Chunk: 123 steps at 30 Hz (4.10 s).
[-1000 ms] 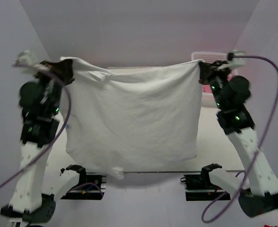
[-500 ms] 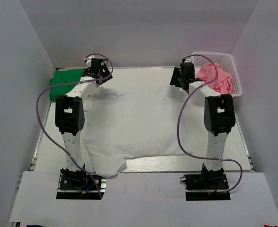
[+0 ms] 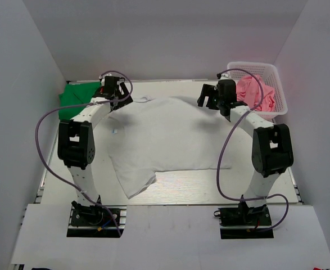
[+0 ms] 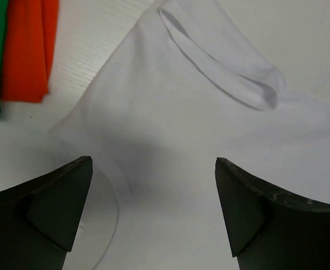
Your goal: Fold and stack the t-shirts
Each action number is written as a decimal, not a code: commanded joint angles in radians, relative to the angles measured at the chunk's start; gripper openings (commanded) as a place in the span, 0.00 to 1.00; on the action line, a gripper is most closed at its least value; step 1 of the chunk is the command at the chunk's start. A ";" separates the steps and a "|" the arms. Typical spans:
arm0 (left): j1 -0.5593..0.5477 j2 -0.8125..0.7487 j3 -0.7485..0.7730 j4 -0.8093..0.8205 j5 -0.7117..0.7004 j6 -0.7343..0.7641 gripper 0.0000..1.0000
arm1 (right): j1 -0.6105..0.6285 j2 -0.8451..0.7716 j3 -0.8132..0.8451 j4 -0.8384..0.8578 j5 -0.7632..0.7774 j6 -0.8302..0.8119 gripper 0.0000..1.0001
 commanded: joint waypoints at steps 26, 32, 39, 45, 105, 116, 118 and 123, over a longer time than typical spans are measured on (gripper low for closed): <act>-0.001 0.026 -0.114 -0.012 0.114 -0.016 1.00 | 0.008 0.246 0.323 -0.019 0.077 0.063 0.90; -0.001 0.029 -0.091 -0.023 0.082 -0.004 1.00 | 0.017 0.191 0.231 -0.158 0.090 -0.086 0.90; -0.001 0.049 -0.036 -0.051 0.057 0.005 1.00 | 0.026 0.013 -0.038 -0.229 0.087 -0.135 0.90; -0.023 -0.078 -0.114 0.005 0.112 0.014 1.00 | 0.028 0.076 -0.014 -0.238 0.084 -0.129 0.77; -0.023 -0.071 -0.255 -0.031 0.166 0.034 1.00 | -0.012 0.516 0.772 -0.233 0.534 0.003 0.08; -0.023 -0.166 -0.212 -0.005 0.149 0.043 1.00 | 0.029 0.131 0.268 -0.086 0.120 -0.035 0.90; -0.023 -0.166 -0.201 0.007 0.149 0.053 1.00 | 0.043 0.090 0.156 -0.095 0.115 -0.029 0.90; -0.023 -0.054 -0.138 -0.031 0.120 0.053 1.00 | 0.062 0.039 -0.007 -0.115 0.091 0.044 0.90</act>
